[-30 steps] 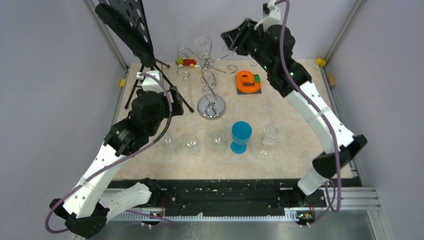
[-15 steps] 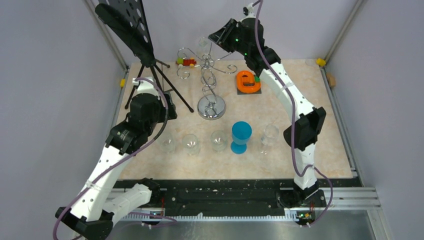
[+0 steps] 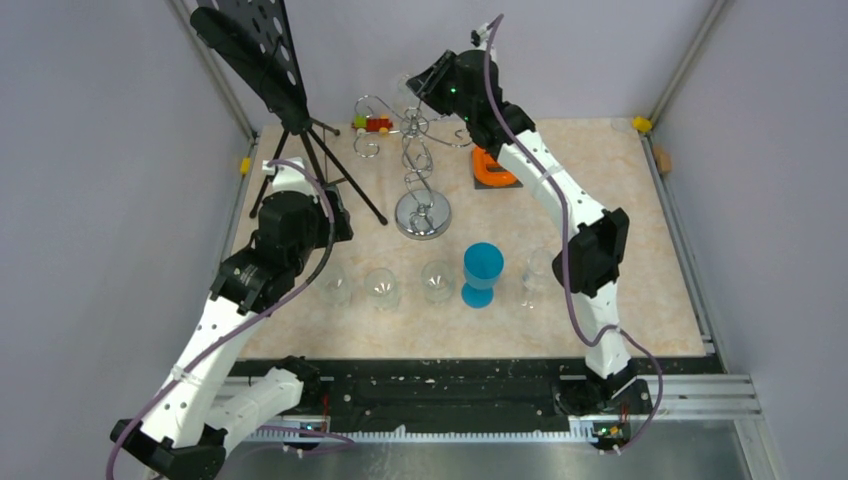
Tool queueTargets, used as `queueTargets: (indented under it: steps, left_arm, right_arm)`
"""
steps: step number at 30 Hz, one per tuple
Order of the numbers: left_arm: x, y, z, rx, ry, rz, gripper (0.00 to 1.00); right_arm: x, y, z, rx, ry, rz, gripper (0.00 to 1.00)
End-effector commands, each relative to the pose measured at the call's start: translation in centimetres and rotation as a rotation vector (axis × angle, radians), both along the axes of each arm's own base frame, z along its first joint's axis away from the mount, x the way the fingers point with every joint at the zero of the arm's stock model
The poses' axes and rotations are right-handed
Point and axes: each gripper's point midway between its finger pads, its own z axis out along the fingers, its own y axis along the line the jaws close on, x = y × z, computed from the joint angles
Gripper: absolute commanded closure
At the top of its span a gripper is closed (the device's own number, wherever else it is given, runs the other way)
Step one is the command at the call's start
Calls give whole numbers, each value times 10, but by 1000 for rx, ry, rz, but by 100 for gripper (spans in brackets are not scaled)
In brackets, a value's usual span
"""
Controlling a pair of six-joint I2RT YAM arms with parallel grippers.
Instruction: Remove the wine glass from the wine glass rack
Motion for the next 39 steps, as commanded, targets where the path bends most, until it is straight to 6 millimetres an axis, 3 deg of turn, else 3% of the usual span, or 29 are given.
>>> queueTargets:
  steps: [1, 13, 20, 39]
  left_arm:
    - [4, 5, 12, -21, -56, 32, 16]
    - [4, 5, 12, -17, -62, 33, 16]
    - [4, 5, 10, -16, -61, 31, 16]
    - [4, 6, 12, -17, -72, 28, 16]
  right_arm:
    - [1, 4, 25, 9, -70, -69, 69]
    - [12, 7, 17, 65, -97, -140, 76]
    - [15, 4, 28, 81, -137, -164, 100]
    - [-1, -7, 74, 248, -262, -165, 100]
